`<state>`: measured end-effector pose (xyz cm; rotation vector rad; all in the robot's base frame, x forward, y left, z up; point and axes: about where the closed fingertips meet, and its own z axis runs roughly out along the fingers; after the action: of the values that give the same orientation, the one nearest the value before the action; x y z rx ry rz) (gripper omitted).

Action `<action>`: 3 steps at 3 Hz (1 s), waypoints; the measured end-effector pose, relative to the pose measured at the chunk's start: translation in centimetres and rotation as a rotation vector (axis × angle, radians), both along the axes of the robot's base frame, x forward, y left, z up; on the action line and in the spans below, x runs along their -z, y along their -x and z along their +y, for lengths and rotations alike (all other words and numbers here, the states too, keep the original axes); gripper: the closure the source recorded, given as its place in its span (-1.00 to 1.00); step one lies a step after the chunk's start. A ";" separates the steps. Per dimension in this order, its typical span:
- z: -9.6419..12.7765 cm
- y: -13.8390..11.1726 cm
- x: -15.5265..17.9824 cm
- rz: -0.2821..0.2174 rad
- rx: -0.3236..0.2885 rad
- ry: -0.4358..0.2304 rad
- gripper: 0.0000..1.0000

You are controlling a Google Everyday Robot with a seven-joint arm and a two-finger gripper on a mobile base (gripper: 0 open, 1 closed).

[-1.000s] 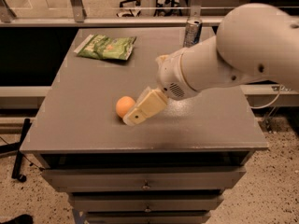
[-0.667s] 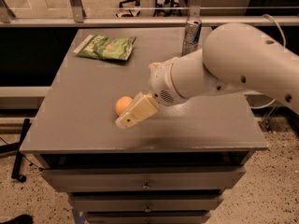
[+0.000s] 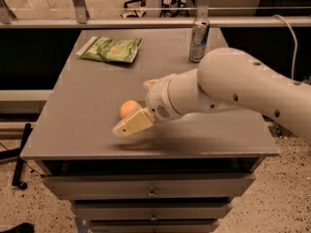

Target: Move orange near redbull can

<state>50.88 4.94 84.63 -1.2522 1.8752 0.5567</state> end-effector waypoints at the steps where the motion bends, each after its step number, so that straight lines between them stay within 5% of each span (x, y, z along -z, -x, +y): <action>1: 0.3 -0.1 0.8 0.009 0.006 -0.018 -0.21; 3: -1.5 -1.0 -0.8 -0.056 0.041 -0.036 0.86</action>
Offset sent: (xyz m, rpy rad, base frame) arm 0.0062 0.0007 -0.0119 0.0388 -0.0157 -0.0176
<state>51.86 3.42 85.47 -1.1914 1.8331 0.5259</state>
